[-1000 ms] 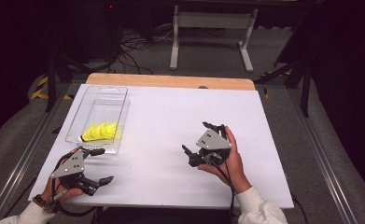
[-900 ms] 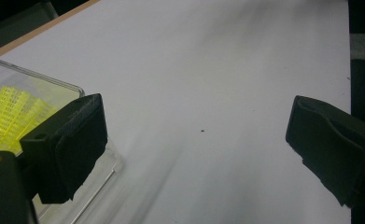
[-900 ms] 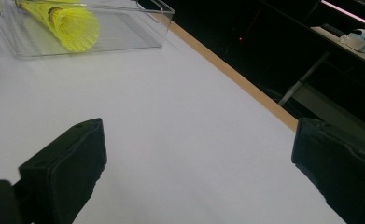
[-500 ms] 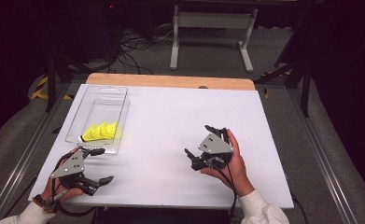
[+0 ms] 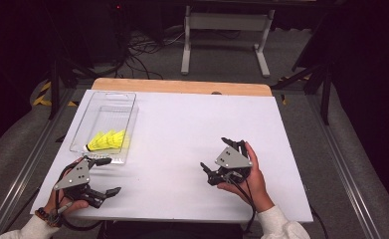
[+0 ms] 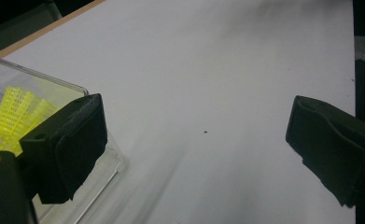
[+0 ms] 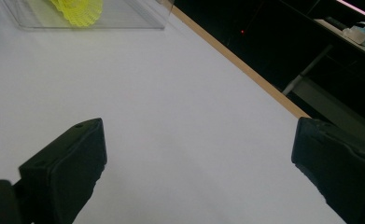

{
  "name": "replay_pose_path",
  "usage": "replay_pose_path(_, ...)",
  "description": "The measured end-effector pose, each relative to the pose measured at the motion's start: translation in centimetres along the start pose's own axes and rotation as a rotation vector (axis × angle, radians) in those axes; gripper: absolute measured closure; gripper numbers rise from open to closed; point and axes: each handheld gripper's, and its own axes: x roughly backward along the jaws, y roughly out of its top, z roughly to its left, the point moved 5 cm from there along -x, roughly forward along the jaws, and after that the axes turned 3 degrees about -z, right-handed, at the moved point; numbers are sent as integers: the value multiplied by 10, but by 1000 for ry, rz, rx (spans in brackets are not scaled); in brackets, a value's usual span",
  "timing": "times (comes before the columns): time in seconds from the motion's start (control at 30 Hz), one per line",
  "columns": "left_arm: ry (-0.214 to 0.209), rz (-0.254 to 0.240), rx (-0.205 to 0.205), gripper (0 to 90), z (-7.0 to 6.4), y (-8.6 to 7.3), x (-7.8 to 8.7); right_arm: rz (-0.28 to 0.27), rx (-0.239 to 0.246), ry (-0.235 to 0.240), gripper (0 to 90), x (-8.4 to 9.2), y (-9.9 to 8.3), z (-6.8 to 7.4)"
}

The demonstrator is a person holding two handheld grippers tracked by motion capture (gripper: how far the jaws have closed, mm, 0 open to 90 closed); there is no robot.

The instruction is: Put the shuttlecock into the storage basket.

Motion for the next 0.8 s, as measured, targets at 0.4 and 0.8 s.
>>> replay_pose_path(0.4,4,-3,0,62,1,0,-1,17,-7,-20,45,11,-18,-4)
replay_pose_path(0.8,8,-2,8,62,2,0,-1,38,-10,-34,45,23,-37,-8)
